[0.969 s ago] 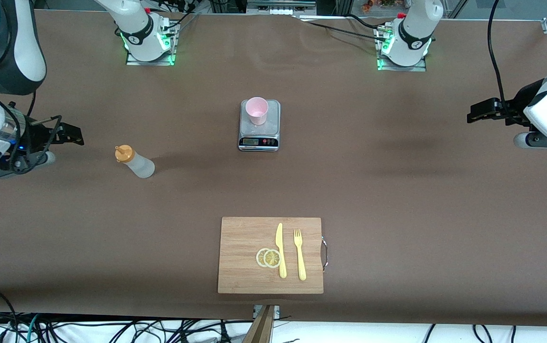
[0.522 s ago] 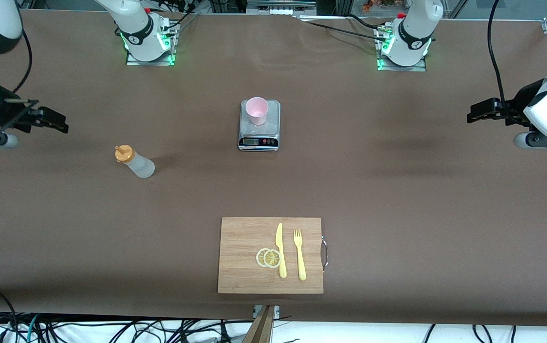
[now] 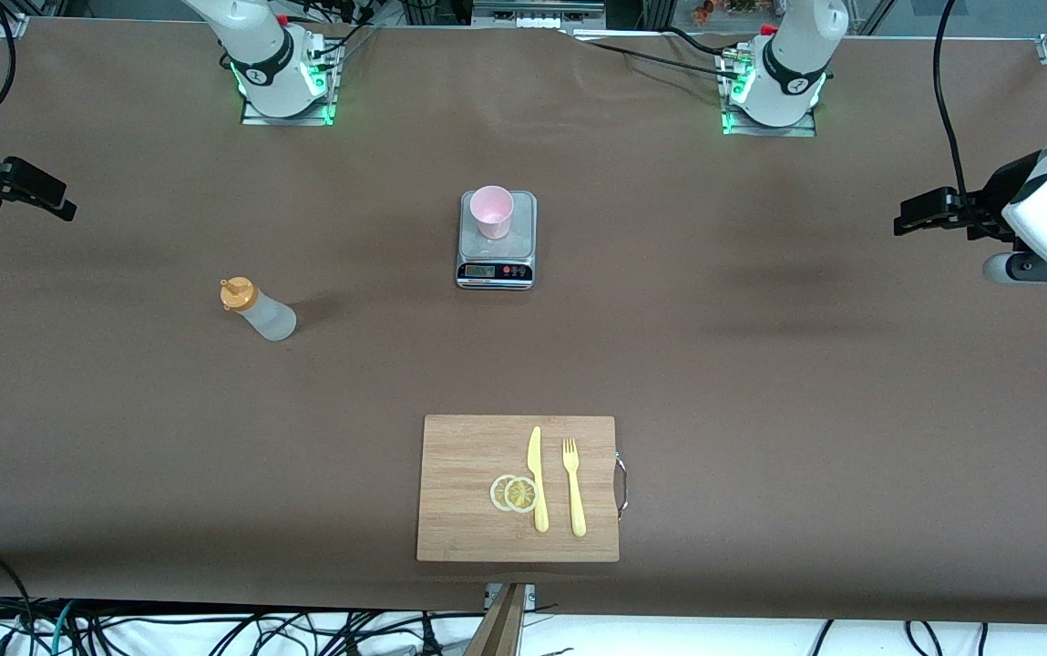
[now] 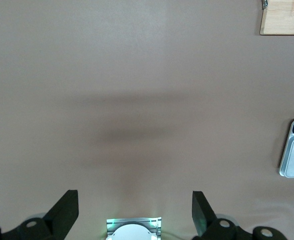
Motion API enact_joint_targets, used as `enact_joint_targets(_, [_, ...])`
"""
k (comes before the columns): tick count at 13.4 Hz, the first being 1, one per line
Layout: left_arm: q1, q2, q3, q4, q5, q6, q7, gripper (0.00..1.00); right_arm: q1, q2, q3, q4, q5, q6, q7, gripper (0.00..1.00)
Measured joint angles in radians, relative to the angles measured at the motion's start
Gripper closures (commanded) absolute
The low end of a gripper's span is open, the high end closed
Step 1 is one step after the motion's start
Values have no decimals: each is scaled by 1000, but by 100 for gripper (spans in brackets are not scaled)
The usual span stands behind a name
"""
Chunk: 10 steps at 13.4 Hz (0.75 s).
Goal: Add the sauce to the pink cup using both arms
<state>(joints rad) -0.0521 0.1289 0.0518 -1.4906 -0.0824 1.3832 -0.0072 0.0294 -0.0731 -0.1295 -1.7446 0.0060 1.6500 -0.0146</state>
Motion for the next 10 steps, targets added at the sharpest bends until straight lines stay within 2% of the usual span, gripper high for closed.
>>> enact_joint_targets(10, [0, 0, 1, 5, 0, 4, 0, 0, 3, 0, 7, 18, -1, 9, 3, 0])
